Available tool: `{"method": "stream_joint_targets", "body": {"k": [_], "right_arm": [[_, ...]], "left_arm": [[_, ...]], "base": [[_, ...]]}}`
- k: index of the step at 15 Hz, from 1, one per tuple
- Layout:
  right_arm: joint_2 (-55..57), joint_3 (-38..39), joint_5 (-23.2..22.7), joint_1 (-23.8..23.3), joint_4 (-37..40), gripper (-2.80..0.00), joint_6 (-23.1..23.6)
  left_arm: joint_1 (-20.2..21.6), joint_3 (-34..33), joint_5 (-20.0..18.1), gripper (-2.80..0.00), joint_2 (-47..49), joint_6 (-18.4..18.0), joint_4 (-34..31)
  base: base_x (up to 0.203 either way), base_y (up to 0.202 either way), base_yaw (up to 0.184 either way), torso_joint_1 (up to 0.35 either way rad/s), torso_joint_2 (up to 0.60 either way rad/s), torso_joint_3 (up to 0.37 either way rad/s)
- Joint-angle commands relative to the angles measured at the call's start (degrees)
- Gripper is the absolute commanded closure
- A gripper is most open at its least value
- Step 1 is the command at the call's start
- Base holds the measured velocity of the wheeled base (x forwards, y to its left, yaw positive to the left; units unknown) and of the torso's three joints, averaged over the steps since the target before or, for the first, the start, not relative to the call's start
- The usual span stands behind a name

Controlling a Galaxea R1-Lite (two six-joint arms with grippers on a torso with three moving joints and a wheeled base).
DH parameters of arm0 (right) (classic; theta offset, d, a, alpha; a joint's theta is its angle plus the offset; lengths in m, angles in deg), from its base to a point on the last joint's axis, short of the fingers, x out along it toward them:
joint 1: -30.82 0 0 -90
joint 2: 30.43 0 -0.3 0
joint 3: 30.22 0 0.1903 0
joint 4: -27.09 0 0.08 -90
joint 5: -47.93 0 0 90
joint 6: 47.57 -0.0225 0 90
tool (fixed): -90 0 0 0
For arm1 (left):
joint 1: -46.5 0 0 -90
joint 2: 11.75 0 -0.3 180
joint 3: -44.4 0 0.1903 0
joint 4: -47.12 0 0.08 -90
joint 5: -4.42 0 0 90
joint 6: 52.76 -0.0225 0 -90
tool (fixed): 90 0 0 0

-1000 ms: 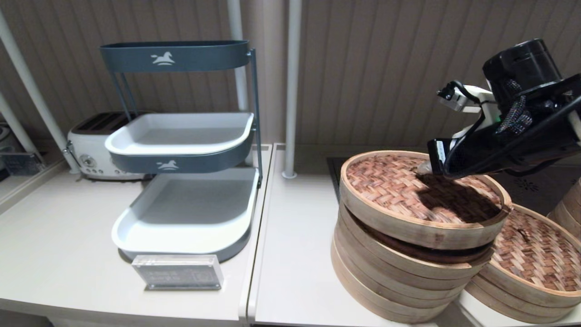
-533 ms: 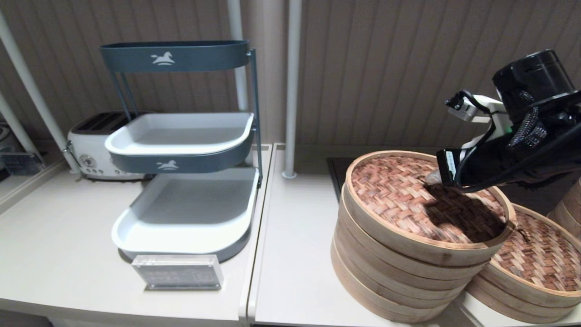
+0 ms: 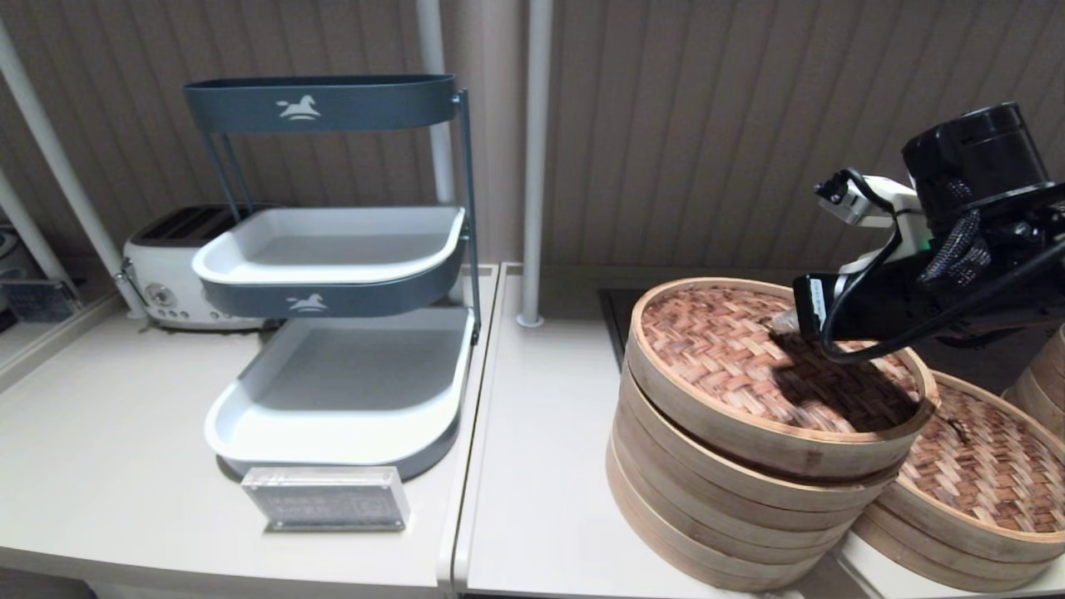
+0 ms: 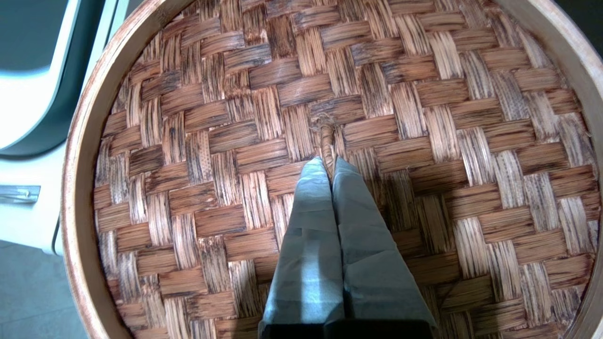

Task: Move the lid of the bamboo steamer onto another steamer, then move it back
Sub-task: Put the steamer

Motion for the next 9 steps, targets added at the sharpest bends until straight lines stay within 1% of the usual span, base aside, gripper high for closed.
{"method": "stream_joint_targets", "body": {"k": [1, 9], "right_arm": [[0.0, 0.2, 0.0, 0.0, 0.3, 0.00, 0.0], [-1.5, 2.5, 0.0, -0.2, 0.2, 0.00, 0.0]], "left_arm": [[0.0, -1.6, 0.0, 0.00, 0.0, 0.0, 0.1], [0.0, -1.6, 0.0, 0.00, 0.0, 0.0, 0.1]], "base": [[0.000, 0.000, 0.000, 0.000, 0.00, 0.000], [0.000, 0.000, 0.000, 0.000, 0.00, 0.000]]}}
